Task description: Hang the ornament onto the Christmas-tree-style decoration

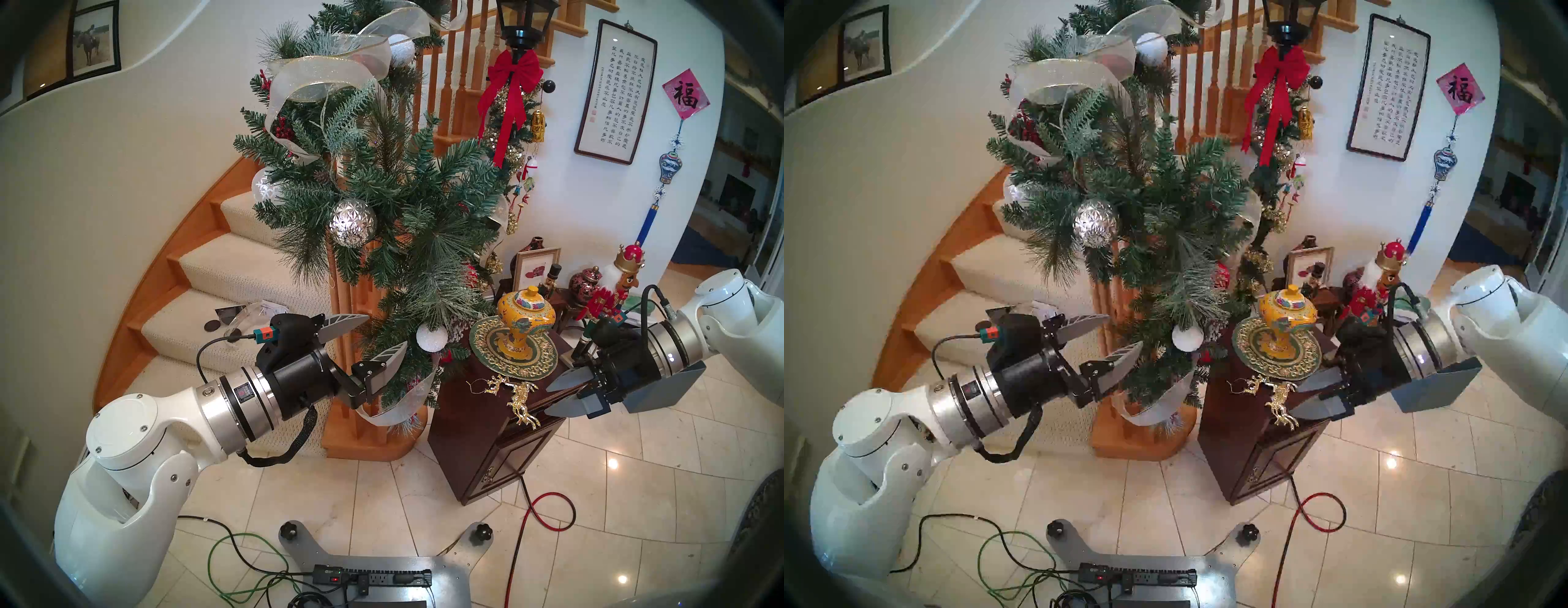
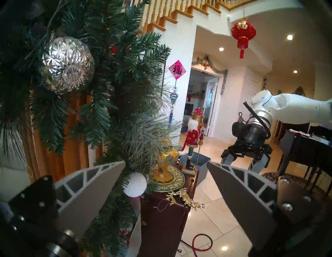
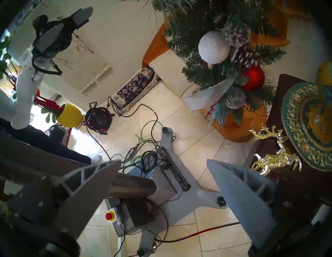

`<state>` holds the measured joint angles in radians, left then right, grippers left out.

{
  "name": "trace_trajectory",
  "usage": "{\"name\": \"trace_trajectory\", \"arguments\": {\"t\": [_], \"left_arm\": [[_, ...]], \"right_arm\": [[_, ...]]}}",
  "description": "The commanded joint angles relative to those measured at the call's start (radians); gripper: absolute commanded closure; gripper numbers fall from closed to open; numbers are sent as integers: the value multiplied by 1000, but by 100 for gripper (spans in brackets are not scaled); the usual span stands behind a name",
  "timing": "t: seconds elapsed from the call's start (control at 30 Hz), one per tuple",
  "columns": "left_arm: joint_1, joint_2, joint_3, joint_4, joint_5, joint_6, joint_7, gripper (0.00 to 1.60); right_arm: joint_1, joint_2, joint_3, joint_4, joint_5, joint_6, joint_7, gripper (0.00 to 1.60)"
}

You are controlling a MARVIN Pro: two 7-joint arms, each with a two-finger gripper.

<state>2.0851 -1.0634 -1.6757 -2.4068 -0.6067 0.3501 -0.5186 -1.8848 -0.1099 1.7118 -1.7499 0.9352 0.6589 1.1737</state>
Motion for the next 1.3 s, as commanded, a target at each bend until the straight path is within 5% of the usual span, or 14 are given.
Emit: {"name": "trace_trajectory", "arguments": {"t": [0.0, 0.4, 0.87, 1.27], "left_arm": [[-1, 0, -1, -5, 0, -1, 0, 0], [-1, 0, -1, -5, 0, -1, 0, 0], [-1, 0, -1, -5, 0, -1, 0, 0], [0, 0, -1, -6, 0, -1, 0, 0]], "right_arm": [[-49, -14, 56, -2, -2, -9, 106, 0], [-124, -93, 188, -62, -36, -16, 124, 0], [-286, -225, 421, -162, -123, 23, 116, 0], [-435, -264, 576, -221, -140, 23, 76, 0]]}}
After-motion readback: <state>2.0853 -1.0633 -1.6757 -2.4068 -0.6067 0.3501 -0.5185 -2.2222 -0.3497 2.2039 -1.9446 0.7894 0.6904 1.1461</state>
